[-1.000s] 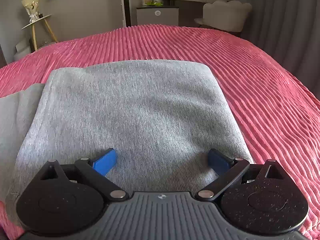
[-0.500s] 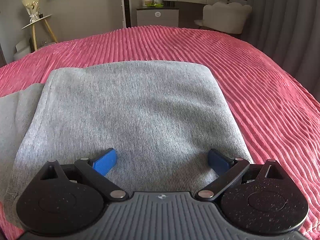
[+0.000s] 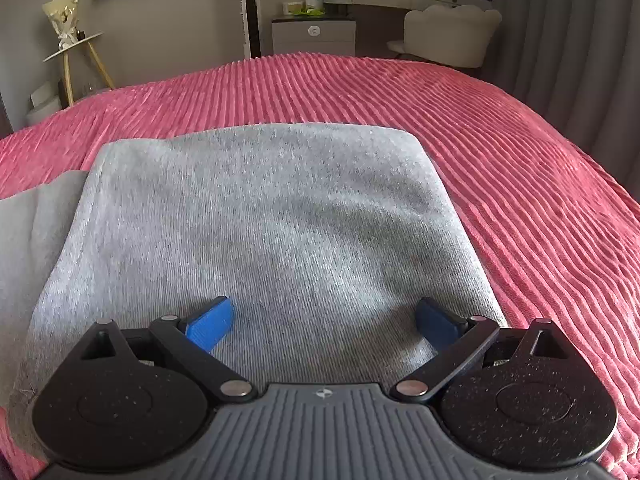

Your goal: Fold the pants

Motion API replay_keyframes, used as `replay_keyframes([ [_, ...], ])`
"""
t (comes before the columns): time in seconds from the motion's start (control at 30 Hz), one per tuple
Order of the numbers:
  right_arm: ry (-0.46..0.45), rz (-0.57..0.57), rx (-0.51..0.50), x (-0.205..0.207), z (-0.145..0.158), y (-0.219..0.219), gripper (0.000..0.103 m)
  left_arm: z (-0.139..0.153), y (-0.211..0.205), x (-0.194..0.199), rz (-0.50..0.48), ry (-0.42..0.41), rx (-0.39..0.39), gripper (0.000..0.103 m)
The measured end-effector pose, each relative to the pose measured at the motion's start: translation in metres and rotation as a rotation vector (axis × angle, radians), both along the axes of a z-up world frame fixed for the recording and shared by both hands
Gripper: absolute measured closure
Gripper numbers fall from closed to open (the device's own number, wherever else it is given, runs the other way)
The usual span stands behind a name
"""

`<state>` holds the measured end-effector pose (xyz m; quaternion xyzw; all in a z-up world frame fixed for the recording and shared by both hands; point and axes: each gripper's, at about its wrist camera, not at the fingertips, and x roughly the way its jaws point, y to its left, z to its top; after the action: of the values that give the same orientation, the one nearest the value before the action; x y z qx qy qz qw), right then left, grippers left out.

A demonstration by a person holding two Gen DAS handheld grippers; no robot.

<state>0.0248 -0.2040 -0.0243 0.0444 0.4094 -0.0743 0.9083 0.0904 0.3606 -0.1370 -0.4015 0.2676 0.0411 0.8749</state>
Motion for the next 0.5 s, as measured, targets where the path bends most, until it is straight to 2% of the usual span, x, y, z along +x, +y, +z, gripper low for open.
replay_keyframes([
  [0.13,-0.027,-0.024,0.071,-0.003,0.007,-0.009,0.006,0.029,-0.012,-0.006,-0.019,-0.047,0.052,0.082],
  [0.27,-0.072,-0.089,0.169,-0.012,0.016,-0.025,0.006,0.073,-0.047,-0.011,-0.049,-0.110,0.208,0.083],
  [0.4,-0.107,-0.169,0.204,-0.025,0.032,-0.040,0.006,0.128,-0.116,-0.019,-0.138,-0.225,0.336,0.083],
  [0.5,-0.184,-0.223,0.250,-0.041,0.051,-0.058,0.006,0.162,-0.186,-0.030,-0.245,-0.324,0.381,0.083],
])
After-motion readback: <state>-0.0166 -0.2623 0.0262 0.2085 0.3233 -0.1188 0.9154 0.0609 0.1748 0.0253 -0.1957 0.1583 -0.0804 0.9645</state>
